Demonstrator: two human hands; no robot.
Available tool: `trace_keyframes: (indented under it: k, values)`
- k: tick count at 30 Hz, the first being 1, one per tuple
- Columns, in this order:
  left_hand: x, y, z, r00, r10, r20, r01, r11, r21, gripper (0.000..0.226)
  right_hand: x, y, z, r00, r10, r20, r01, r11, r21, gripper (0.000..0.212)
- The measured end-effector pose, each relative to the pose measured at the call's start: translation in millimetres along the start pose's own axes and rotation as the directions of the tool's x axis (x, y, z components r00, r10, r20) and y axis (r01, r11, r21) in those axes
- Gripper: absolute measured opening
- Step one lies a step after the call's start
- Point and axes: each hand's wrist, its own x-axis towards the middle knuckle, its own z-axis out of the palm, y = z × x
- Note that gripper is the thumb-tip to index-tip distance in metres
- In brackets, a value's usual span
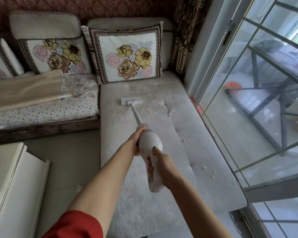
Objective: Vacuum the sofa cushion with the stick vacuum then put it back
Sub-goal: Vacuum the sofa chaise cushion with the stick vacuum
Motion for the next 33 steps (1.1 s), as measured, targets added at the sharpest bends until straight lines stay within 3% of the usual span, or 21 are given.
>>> trace_keyframes:
  k: [15, 33]
  values:
    - [-75.0, -127.3, 54.9, 0.999, 0.011, -0.047, -0.011, 1.000, 0.018, 0.054, -99.3, 84.0, -82.2, 0.999, 0.007, 0.032, -0.005, 0.998, -0.063, 0.042]
    - [-137.2, -246.6, 80.7, 0.999, 0.015, -0.048, -0.014, 1.000, 0.023, 0.076, -188.1, 178.9, -140.7, 0.998, -0.007, 0.066, 0.007, 1.000, -0.002, 0.040]
